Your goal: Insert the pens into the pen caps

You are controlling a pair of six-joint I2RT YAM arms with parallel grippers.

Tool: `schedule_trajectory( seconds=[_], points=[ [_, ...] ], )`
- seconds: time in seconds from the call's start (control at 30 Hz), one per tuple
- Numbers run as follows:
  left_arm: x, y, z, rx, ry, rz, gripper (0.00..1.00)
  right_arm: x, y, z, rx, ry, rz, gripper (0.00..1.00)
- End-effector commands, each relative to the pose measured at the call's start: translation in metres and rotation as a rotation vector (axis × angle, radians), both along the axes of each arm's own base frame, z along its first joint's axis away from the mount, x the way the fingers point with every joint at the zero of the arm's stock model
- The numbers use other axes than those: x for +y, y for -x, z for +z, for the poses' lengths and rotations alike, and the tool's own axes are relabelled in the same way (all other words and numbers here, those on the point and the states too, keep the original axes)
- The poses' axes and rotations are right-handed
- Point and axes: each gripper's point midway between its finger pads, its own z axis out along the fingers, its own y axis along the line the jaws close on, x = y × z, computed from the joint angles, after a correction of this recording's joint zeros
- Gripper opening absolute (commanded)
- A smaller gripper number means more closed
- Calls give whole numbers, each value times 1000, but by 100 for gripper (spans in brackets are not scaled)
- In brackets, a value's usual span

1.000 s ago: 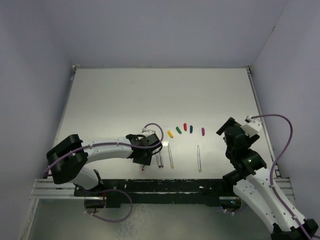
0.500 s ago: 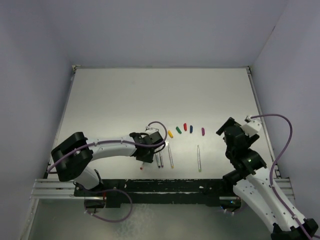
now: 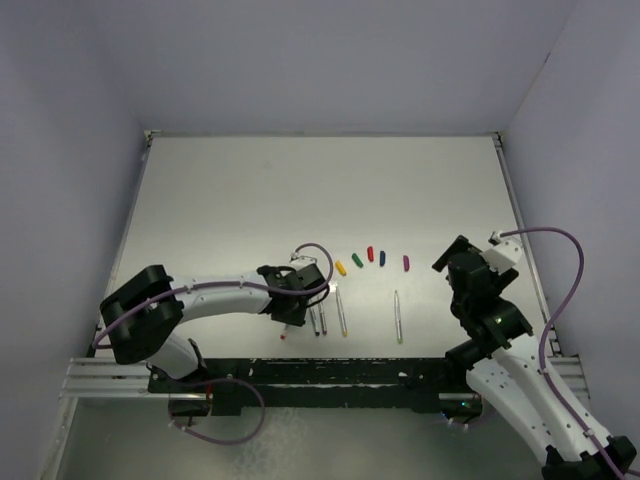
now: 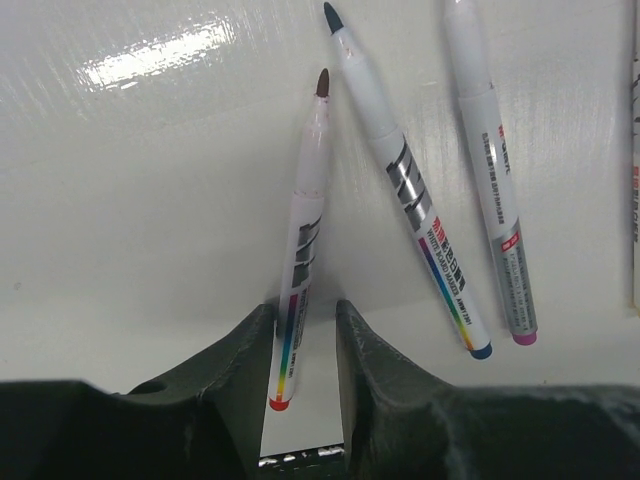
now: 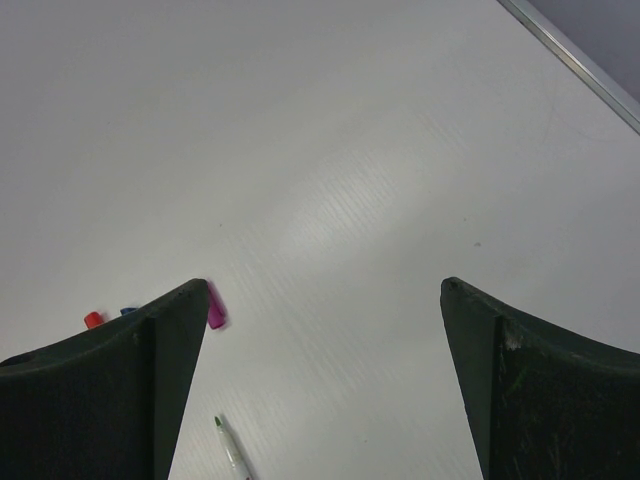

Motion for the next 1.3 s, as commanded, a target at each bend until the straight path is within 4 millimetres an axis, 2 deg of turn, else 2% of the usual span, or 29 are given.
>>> schedule_trajectory(
  seconds=[0.0, 0.23, 0.33, 0.47, 0.53, 0.8, 0.97, 1.17, 1.27],
  points=[
    [44, 37, -31, 147, -153, 10, 34, -2, -3, 10, -28, -2, -21, 100],
    [45, 35, -34, 160, -198, 4, 32, -1, -5, 9, -15, 4, -15, 100],
    [45, 35, -35, 166, -209, 7, 28, -1, -4, 8, -16, 3, -14, 100],
    [41, 35, -36, 173, -190, 3, 14, -1, -3, 8, -20, -2, -12, 100],
    [39, 36, -37, 175, -178, 1, 1, -1, -3, 7, -20, -2, -12, 100],
    [32, 34, -37, 161, -134, -15, 0, 1, -5, 3, 2, 2, -11, 100],
    [31, 19, -10, 63, -108, -1, 0, 14, -15, -3, 56, 24, 62, 100],
    [23, -12, 42, -113, -50, 4, 0, 27, -31, -5, 73, 47, 135, 100],
    [21, -26, 62, -203, -17, 18, 0, 43, -44, 0, 47, 45, 227, 94]
  ],
)
